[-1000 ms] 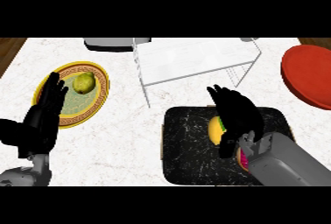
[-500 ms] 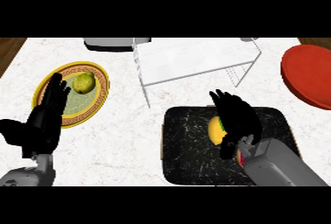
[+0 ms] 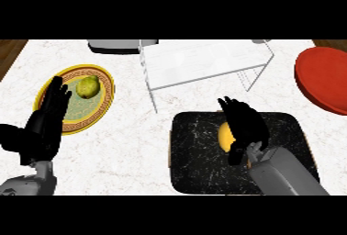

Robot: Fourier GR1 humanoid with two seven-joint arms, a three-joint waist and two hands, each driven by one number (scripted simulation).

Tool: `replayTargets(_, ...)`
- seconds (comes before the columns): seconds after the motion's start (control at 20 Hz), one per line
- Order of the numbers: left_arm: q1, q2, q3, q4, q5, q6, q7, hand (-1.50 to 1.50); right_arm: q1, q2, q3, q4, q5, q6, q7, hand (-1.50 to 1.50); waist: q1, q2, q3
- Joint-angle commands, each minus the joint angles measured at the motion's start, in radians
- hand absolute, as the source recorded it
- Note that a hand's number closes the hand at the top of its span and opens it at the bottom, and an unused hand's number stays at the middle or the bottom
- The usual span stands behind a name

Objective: Pick the lemon from the tray and place it in the tiered shelf

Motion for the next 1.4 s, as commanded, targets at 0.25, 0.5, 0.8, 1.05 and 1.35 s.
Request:
replayTargets(0.25, -0.014, -0.03, 0.011, -0.019, -0.04, -0.019, 0.04, 0.0, -0.007, 0.075, -0.038, 0.188, 0.084, 0.02, -0.134, 1.5, 0.004, 0.001, 0.0)
replayTargets(0.5, 0.045, -0.027, 0.038, -0.02, -0.026, -0.057, -0.014, 0.0, -0.016, 0.043, -0.004, 0.151, 0.204, -0.041, -0.203, 1.5, 0.003, 0.0, 0.0)
replayTargets(0.8, -0.008, -0.028, 0.063, -0.018, -0.044, -0.042, 0.021, 0.0, 0.029, 0.174, 0.04, 0.116, 0.276, -0.091, -0.144, 1.5, 0.001, -0.001, 0.0)
replayTargets(1.05, -0.002, -0.043, 0.032, -0.037, -0.044, -0.054, 0.04, 0.0, 0.055, 0.288, 0.16, 0.132, 0.245, -0.148, -0.045, 1.5, 0.011, 0.001, 0.001)
replayTargets(1.35, 0.023, -0.071, 0.029, -0.022, -0.069, -0.038, -0.012, 0.0, 0.093, 0.293, 0.241, -0.139, 0.099, -0.122, 0.117, 1.5, 0.001, -0.002, 0.0)
